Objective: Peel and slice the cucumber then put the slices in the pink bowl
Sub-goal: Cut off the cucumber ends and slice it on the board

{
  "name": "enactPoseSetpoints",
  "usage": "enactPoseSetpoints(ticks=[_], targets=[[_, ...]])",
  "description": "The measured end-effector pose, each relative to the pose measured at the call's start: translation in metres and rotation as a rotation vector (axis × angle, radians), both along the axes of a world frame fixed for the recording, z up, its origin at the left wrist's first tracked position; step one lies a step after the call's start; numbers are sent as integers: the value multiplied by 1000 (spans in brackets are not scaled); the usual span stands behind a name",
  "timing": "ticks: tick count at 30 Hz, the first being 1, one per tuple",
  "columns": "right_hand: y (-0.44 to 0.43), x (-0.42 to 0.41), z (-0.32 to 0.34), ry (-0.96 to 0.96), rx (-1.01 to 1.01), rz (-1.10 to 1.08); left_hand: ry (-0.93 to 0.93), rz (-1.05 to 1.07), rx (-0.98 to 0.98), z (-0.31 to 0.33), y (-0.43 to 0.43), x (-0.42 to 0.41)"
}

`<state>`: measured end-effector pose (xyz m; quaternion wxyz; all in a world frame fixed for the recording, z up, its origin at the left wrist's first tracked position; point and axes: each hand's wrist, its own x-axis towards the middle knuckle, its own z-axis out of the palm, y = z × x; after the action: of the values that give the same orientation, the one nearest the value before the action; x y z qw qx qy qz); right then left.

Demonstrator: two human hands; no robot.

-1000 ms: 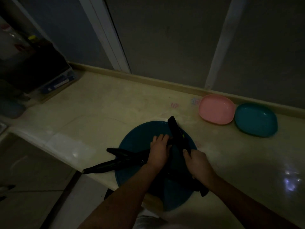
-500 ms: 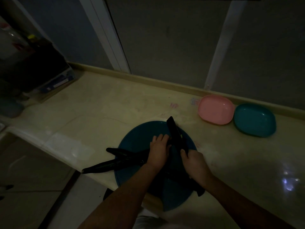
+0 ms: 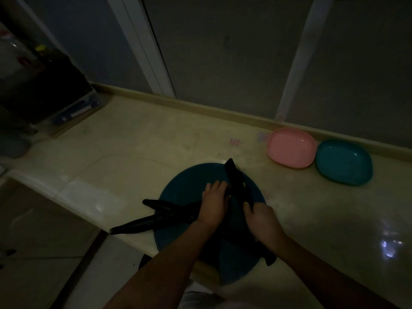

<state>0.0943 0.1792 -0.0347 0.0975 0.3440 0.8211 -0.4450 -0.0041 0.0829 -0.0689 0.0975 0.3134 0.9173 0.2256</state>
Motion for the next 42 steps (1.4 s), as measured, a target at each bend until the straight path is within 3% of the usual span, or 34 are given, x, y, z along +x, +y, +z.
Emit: enactPoseSetpoints(ticks=[9, 31, 42], targets=[[-9, -2, -8, -34, 78, 50, 7, -3, 16, -1, 0, 1], [-1, 8, -3, 45, 36, 32, -7, 8, 33, -1, -1, 1], [-7, -6, -10, -13, 63, 40, -13, -9, 42, -1, -3, 1]])
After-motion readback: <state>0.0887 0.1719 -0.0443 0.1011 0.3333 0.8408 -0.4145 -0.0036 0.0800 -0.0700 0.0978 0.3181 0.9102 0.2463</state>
